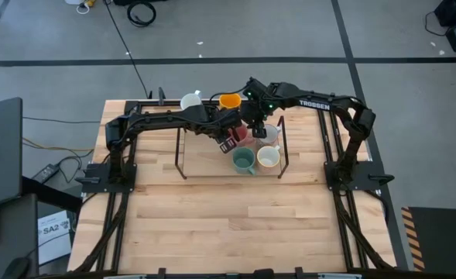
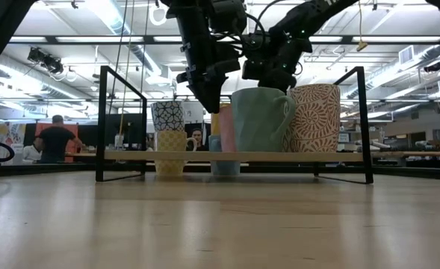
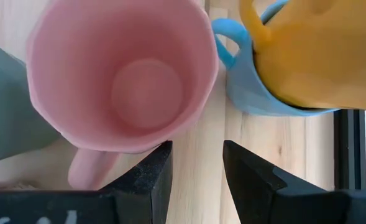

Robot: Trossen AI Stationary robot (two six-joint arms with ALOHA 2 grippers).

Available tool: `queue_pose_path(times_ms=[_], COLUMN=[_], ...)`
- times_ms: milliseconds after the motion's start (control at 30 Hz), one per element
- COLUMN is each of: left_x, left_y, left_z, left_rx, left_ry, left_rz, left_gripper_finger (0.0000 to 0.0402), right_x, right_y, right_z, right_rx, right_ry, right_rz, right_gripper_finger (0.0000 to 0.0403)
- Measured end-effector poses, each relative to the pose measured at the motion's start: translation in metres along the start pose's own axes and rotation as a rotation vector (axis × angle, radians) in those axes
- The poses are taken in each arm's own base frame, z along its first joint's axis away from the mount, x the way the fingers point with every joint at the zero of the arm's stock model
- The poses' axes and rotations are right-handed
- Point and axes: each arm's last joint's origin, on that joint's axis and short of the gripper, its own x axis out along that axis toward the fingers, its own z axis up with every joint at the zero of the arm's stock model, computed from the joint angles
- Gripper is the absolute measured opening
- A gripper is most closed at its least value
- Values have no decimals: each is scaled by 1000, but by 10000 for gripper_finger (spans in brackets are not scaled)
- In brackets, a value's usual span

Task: Place coffee mugs
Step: Put the pink mug on the shelf

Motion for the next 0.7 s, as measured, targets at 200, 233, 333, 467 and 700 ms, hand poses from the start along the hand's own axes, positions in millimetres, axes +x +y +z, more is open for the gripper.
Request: queue_pose_path(times_ms=[200,233,333,467,700], left_x=[0,0,0,0,0], left_y=[0,0,0,-1,-1], left_z=[1,1,2,3,3], left_rx=[-4,-5,-7,-10,30], left_ry=[-10,-12,-19,-26,-28], left_rz=[-3,-3,-5,-10,-10], left_gripper_finger=[111,111,111,111,111], right_x=[-1,-1,-1,-1,-1], right_y=[3,4,4,4,3], right_z=[-2,-2,-3,-3,-3], right_rx=[3,4,5,4,3], right_ry=[37,40,45,52,54], right_rz=[5,7,10,3,-11], right_gripper_finger=[149,149,149,149,149])
